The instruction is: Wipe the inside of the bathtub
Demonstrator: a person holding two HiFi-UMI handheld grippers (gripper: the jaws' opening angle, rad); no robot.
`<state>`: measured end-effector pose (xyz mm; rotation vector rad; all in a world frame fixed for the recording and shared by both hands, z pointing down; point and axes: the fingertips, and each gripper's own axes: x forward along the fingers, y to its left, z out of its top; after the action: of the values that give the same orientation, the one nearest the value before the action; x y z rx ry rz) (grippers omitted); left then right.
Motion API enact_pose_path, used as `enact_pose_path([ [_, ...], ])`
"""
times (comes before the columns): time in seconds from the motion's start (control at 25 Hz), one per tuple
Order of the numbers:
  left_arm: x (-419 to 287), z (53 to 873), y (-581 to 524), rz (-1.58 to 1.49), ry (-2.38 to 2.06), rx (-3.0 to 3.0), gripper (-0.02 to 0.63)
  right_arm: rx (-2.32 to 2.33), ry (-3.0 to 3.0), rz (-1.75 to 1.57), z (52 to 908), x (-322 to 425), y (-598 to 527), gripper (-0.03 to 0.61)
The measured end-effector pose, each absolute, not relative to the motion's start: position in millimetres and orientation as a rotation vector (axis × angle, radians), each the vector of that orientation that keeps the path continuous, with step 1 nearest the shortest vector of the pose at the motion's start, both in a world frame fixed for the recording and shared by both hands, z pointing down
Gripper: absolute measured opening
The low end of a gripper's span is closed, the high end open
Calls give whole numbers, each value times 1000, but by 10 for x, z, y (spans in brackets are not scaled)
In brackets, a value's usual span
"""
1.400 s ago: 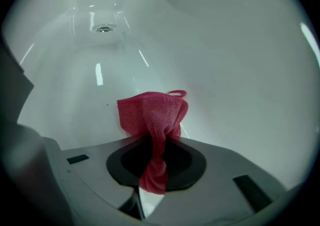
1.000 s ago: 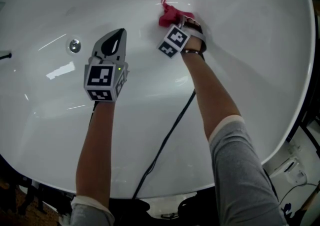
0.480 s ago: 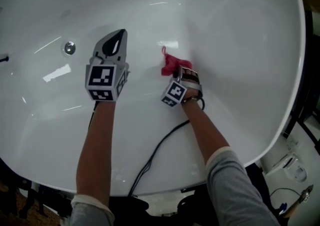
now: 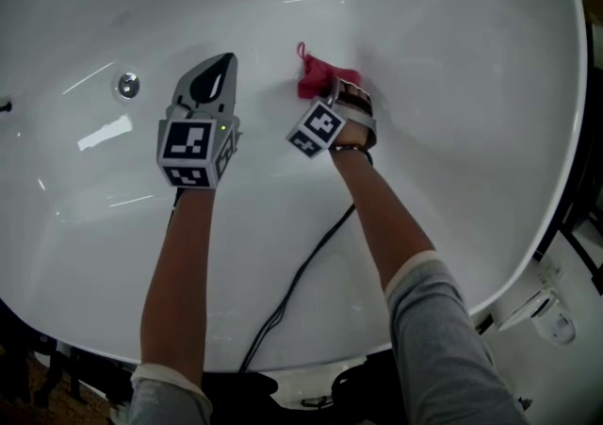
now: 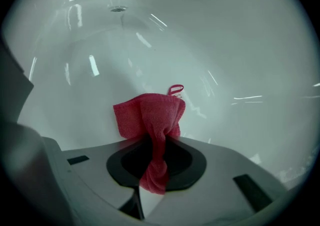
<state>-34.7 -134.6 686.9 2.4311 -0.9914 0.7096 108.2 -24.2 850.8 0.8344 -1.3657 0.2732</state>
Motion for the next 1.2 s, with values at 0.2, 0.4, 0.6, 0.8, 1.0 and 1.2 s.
enact_pose_path([
  [0.2, -319, 6915, -1362, 705, -971, 2449, -6, 1028, -1325, 354, 8505, 1206, -1054, 52],
  [0.4, -355, 6929, -1390, 694, -983, 2455, -6, 1360, -1242, 663, 8441, 1462, -1481, 52],
  [0.6, -409, 6944, -1378, 705, -981, 2451, -6, 1579, -1165, 875, 8414, 1616, -1635, 54],
  [0.8, -450, 6921, -1411, 702, -989, 2455, -6, 1874, -1003, 1227, 8378, 1749, -1747, 55],
  [1.0, -500, 6913, -1444, 709, -1002, 2451, -6, 2086, -876, 1505, 8338, 1823, -1830, 54],
  [1.2, -521, 6902, -1442, 704, -1006, 2463, -6, 2215, -889, 1581, 8255, 1985, -1965, 55],
])
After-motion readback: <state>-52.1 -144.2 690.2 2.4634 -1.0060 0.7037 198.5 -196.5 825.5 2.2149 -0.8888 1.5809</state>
